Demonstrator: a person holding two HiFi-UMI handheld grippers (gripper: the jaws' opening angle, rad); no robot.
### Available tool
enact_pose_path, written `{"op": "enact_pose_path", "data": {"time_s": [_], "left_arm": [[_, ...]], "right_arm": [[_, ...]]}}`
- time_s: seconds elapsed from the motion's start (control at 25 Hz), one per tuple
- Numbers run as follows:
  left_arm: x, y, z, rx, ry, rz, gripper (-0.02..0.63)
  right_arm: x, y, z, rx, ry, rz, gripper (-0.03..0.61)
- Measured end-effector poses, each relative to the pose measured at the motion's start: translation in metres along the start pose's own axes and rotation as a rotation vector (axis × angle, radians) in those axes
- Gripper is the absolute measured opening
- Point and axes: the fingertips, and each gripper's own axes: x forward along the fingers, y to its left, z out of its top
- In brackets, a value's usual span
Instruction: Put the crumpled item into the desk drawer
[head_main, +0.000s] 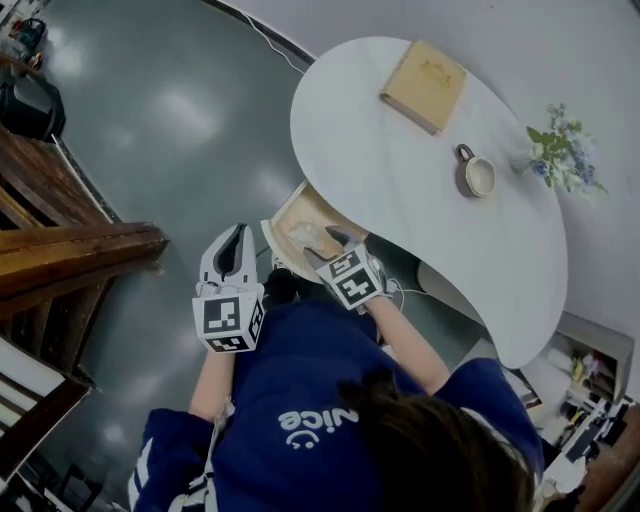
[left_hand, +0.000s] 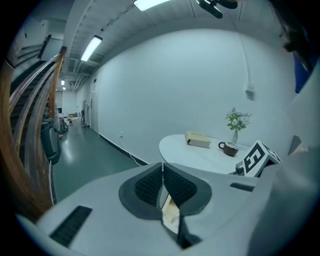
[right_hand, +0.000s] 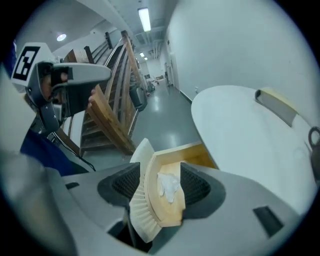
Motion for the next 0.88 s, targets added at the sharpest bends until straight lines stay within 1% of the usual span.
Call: {"op": "enact_pose_path", "data": {"time_s": [0.08,0.16,0.28,0.36,0.48,0.72,0.88], "left_arm": [[0.004,-0.005,0.005,0.015,-0.001,-0.027,0.012],[0.007,-0.012,0.009,0.023,-0.005,-0.059,0.012],[0.009,-0.023,0.022,-0.004,-0.032,-0.116,0.012],[0.011,-0.029,0.031,-0.009,-0.055,-0.146,0.012],[0.012,-0.038,0.044,0.016,-0.082,-0.180,0.012],[0.013,-0.051,0.065,0.077,-0.118,-0.235,0.012],[0.004,-0.061,0.087,0.094,-0.197,-0.275,0.012]], "right_arm": [[-0.014,-0.002,0.012,0.046,-0.052,-0.015,0.259],[-0.028,-0.005,0.023,0.070,-0.100,-0.043,0.259],[-0.048,-0.012,0.041,0.084,-0.170,-0.091,0.259],[-0.063,-0.016,0.055,0.121,-0.231,-0.112,0.259],[-0.087,-0.022,0.075,0.146,-0.320,-0.156,0.259],[-0.131,-0.033,0.101,0.132,-0.467,-0.290,0.258],[-0.164,-0.037,0.115,0.179,-0.584,-0.339,0.256]]}}
